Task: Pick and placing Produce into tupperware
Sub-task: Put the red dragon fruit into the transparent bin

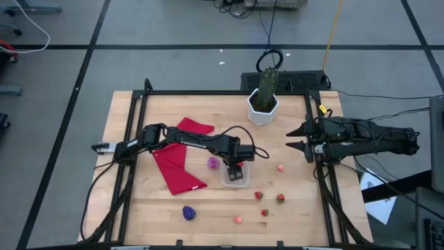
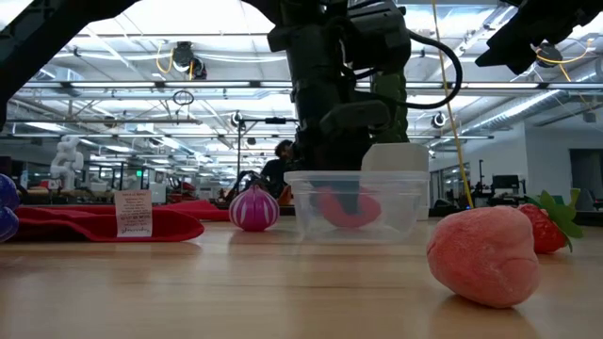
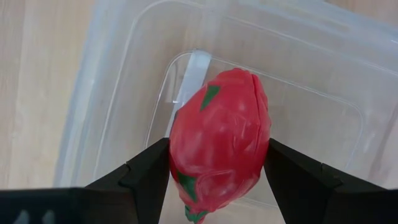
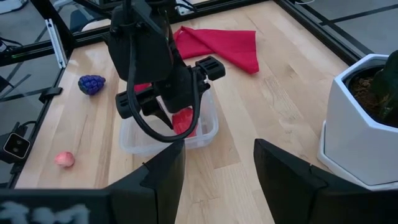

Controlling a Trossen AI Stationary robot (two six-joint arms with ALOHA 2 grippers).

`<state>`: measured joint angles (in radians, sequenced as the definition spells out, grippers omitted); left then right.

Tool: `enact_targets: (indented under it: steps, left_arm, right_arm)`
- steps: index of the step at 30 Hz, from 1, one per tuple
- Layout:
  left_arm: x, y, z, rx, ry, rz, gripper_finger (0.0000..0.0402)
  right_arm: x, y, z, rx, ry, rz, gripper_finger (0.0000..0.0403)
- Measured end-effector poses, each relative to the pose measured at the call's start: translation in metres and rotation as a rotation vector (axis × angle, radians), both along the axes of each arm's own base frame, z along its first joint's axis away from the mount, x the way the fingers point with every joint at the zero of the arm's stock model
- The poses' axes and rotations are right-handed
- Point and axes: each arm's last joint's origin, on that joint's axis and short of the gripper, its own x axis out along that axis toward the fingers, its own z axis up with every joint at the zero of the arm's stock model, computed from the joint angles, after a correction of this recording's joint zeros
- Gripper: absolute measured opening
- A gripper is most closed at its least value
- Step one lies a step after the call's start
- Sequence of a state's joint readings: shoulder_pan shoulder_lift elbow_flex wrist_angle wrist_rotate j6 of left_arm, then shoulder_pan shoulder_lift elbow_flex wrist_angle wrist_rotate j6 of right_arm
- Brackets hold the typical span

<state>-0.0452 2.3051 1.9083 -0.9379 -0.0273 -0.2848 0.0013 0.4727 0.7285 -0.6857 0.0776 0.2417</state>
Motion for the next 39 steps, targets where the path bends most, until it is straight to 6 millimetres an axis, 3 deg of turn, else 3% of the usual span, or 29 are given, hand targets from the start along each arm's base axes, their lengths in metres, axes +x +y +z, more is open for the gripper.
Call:
enact_targets:
  steps: [9, 39]
  left_arm:
    - [-0.0044, 0.0048, -0.0007, -0.019, 0.045, 0.103, 0.0244]
    - [-0.0046, 0.0055, -0.0004, -0.027, 0.045, 0.149, 0.0244]
  right_arm:
    - [0.0, 0.0, 0.0, 0.0, 0.0, 0.0, 0.0185]
    - [0.0, 0.0, 0.0, 0.001, 0.0, 0.0, 0.0185]
